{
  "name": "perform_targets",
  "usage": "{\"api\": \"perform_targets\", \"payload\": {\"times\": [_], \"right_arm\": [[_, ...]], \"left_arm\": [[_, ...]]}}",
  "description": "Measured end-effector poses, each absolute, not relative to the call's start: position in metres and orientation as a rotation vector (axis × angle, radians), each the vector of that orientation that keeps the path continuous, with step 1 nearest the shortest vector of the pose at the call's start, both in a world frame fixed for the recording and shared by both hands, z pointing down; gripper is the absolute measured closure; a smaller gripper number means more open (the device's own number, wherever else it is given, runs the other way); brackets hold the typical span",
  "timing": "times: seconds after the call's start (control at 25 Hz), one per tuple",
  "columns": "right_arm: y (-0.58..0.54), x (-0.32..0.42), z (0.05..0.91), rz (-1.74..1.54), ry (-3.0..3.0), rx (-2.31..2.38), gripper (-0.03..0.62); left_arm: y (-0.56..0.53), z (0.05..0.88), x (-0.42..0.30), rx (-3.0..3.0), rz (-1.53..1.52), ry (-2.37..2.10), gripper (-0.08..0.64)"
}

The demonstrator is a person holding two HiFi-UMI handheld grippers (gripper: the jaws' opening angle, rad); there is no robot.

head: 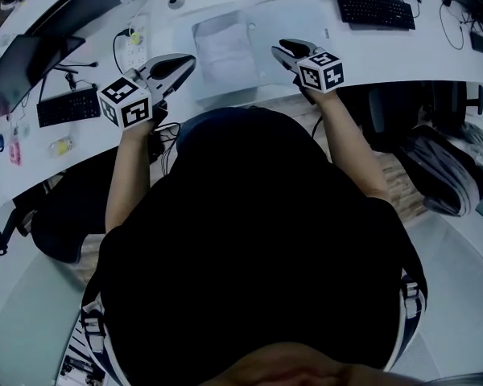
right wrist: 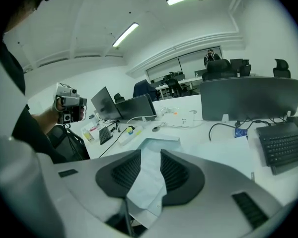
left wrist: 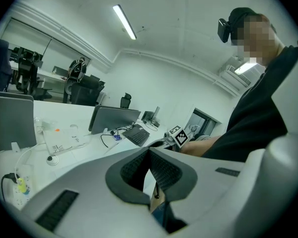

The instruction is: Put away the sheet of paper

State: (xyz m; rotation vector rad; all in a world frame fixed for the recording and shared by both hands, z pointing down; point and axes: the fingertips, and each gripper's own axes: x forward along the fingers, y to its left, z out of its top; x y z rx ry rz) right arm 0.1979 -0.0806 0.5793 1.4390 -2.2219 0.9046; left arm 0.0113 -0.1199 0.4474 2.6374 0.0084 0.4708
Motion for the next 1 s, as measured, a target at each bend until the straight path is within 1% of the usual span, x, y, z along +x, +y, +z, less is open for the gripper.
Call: {"api": "perform_targets", "payload": {"times": [0.12, 0.32, 0.72, 1.0], "right_arm": [[-0.078, 0.2, 0.559, 0.88, -2.248, 1.47, 0.469], [-0.067, 0.205, 0.533, 0.857, -2.268, 1.514, 0.508], [-0.036, 0.218, 0.487, 0.736, -2.256, 1.602, 0.54], [-0.02, 0.22, 0.463, 0.737, -2.29, 1.667, 0.561]], "left_arm": [[-0.119, 0.443, 0.018, 2.645, 0.476, 0.034, 0.54], [-0.113, 0.438, 0.031, 2.66, 0.492, 0.09, 0.54], [-0.117, 0.431, 0.042, 2.682, 0.507, 0.127, 0.54], [-0.123, 0.425, 0.048, 2.703, 0.5, 0.138, 0.54]]}}
